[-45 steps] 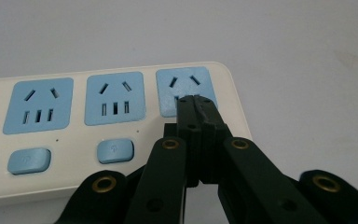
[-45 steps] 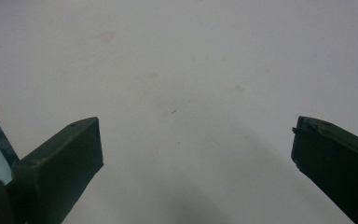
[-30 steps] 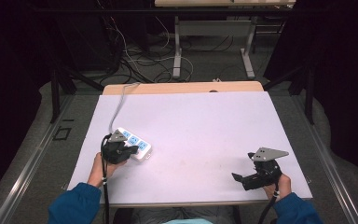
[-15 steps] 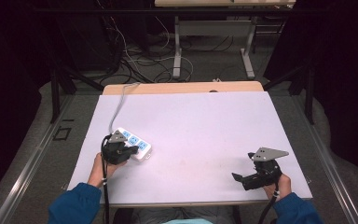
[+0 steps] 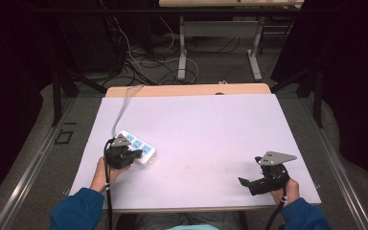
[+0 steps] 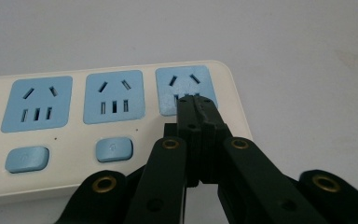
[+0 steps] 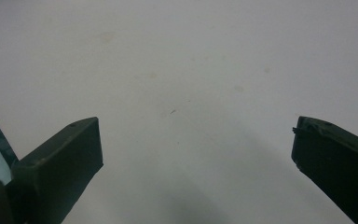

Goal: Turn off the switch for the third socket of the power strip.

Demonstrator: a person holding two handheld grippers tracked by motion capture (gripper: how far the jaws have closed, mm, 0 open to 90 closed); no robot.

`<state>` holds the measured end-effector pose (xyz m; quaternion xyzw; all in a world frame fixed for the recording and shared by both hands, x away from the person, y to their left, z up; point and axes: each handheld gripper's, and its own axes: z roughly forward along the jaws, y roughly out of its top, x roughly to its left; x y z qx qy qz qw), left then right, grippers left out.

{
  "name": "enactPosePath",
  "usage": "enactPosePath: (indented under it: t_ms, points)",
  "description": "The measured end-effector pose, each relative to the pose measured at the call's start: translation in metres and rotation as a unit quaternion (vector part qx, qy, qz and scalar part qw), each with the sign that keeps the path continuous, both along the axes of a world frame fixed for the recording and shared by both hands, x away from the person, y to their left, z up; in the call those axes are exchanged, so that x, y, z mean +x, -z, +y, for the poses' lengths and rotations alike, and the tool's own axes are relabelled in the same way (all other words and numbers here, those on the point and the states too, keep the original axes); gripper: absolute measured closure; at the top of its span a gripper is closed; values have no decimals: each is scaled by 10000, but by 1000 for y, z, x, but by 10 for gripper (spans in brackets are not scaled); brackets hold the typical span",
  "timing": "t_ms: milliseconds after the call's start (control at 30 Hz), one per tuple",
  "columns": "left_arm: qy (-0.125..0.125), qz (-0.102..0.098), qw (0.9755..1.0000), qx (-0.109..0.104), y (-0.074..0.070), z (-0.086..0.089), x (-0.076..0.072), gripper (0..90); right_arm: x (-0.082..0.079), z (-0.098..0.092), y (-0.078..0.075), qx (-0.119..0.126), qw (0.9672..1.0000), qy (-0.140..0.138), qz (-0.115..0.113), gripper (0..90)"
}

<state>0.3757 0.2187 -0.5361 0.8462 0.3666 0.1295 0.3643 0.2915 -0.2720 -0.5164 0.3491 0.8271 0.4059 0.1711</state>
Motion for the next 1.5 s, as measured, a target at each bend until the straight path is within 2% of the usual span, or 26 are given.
enactPosePath:
  t_ms: [467, 600, 667, 767, 800, 833, 867, 933, 1133, 1167, 1233, 1500]
  points:
    - [2, -46, 10000, 10, 0, -1, 0, 900, 0, 0, 0, -27, 10000, -6, -35, 14]
    - [4, -52, 10000, 18, 0, -1, 0, 900, 0, 0, -1, -70, 9999, -29, 73, 14]
    - [0, -59, 10000, 25, 0, -1, -1, 900, 0, 0, 0, 8, 10000, -16, -48, 14]
    - [4, -54, 10000, 15, 0, -1, 0, 900, 0, -1, -1, -88, 9999, -39, 44, 14]
    - [2, -58, 10000, 21, 0, -1, -1, 900, 0, 0, 0, 10, 10000, -14, -53, 14]
    - [-8, -60, 10000, 42, 0, -1, -1, 900, 0, 0, -1, -73, 9999, -36, 64, 14]
    - [9, -31, 10000, 71, 0, -1, -1, 900, 0, 0, -1, -68, 9999, -26, 75, 14]
    - [16, -33, 10000, 70, -1, -1, -1, 900, 0, 0, 0, -14, 10000, 4, -6, 14]
    - [51, -48, 9999, 76, -1, -1, 0, 900, 0, 0, 0, -7, 10000, 1, -15, 14]
    - [36, -43, 10000, 65, -1, -1, 0, 900, 0, 0, -1, -70, 9999, -27, 70, 14]
    - [42, -44, 10000, 69, -1, -1, 0, 900, 0, 0, 0, -14, 10000, 0, -14, 14]
    - [64, -133, 9998, 137, 0, -4, -2, 900, 0, 0, -1, -23, 10000, -13, 12, 14]
